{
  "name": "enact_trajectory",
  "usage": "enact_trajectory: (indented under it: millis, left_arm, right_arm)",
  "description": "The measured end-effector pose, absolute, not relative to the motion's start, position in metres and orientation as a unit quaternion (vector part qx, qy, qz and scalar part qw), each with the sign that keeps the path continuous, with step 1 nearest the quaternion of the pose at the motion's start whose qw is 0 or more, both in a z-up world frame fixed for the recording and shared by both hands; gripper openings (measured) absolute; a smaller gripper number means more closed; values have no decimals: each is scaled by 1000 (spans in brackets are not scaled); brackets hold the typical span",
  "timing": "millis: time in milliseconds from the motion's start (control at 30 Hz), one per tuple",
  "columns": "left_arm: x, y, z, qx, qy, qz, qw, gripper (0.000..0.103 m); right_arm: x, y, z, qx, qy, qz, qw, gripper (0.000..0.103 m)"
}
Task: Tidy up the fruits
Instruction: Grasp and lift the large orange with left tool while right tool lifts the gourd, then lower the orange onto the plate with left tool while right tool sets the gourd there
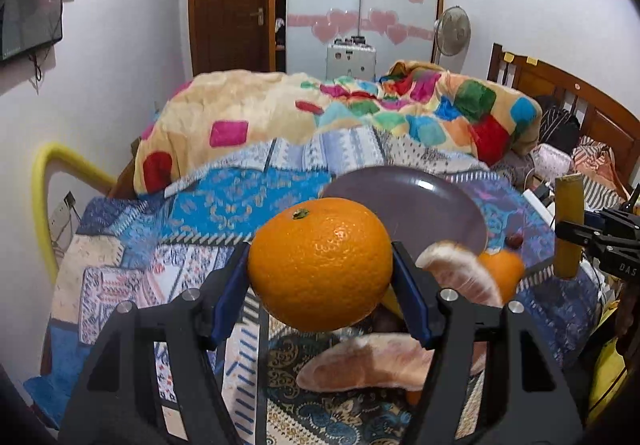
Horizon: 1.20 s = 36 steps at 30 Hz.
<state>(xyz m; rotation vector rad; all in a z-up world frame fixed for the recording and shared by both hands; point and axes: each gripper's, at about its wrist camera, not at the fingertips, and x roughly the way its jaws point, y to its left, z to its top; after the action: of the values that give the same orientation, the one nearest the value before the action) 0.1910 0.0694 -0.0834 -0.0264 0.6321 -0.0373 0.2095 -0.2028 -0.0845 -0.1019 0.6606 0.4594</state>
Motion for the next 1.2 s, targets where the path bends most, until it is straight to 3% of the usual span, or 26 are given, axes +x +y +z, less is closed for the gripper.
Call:
enact_trajectory:
  millis: [600,1200]
  left_arm:
    - [243,47,-49,3,298,-44,953,67]
    - [322,39,-100,21,391,-63,918,67]
  right_arm:
    - [244,-162,-56,-56,273,264,923,35]
    - [305,-116,-99,-76,338,282,895,35]
